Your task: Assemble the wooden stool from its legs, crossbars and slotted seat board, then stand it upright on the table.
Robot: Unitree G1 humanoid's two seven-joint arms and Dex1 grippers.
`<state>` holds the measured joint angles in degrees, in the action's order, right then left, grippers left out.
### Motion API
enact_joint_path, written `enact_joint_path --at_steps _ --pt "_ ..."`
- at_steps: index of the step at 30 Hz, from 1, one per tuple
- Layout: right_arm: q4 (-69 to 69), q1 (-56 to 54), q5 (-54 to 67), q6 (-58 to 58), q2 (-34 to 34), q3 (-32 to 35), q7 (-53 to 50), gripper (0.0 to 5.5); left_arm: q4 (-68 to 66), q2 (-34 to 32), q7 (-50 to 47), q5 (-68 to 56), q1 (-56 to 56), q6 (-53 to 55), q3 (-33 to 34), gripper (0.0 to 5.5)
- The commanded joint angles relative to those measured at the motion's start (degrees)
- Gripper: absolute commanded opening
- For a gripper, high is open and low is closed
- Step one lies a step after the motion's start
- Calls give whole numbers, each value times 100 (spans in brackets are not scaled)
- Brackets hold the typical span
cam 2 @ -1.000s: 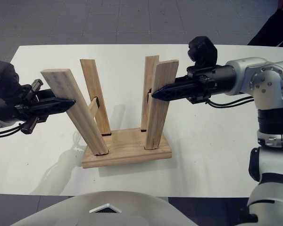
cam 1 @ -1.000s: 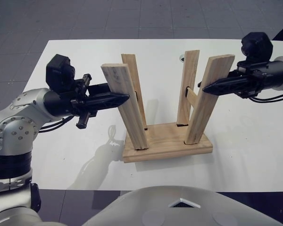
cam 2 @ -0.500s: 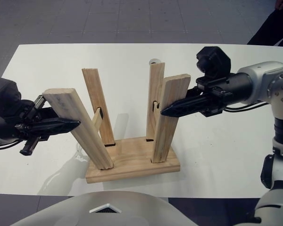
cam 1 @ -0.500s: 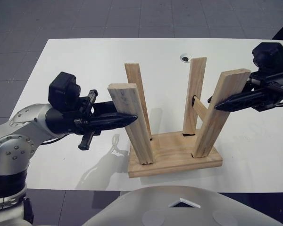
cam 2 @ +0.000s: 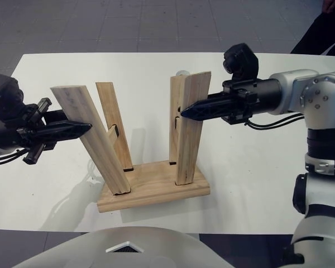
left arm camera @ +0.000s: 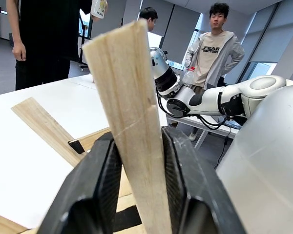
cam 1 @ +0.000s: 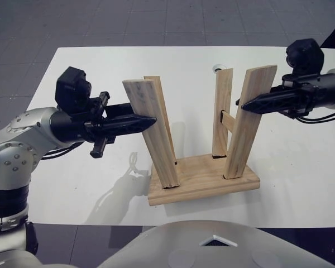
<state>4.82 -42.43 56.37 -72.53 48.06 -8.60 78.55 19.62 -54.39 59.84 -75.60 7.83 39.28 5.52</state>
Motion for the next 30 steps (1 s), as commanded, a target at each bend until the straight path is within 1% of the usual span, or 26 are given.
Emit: enact_joint_path --at_steps 1,4,9,15,19,20,21,22,24,27,30 --pt "791 -247 -610 -390 -285 -602 -309 113 -326 131 409 912 -175 574 -1034 109" --pt "1252 -463 -816 -333 -449 -854 -255 113 -628 224 444 906 -84 653 -1214 109" --pt "2295 -890 -1173 -238 -844 -1044 -221 113 -1330 435 491 830 263 908 -1327 109" --pt "3456 -1347 -1870 422 -1286 -1413 111 113 -1815 652 551 949 605 1116 -1546 109" --pt "3933 -1519 -2245 752 -1445 -1741 542 113 -2141 742 686 1116 861 1183 -1754 109" --pt "4051 -1566 -2324 768 -1487 -1822 683 150 -2201 765 721 1146 915 1198 -1820 109" --pt "4149 -1611 -2391 766 -1517 -1931 851 164 -2261 791 752 1169 966 1222 -1890 147" --pt "4191 -1654 -2437 745 -1538 -2058 1055 200 -2322 817 788 1217 1010 1227 -1964 188" --pt "4424 -1789 -2624 746 -1644 -2182 1300 237 -2484 915 929 1447 1066 1257 -2025 221" --pt "4859 -1976 -2801 766 -1787 -2070 1373 296 -2810 1120 921 1727 1098 1214 -1848 275" --pt "5179 -2057 -2822 597 -1741 -1811 1388 299 -3055 1128 854 1694 1091 1286 -1365 279"
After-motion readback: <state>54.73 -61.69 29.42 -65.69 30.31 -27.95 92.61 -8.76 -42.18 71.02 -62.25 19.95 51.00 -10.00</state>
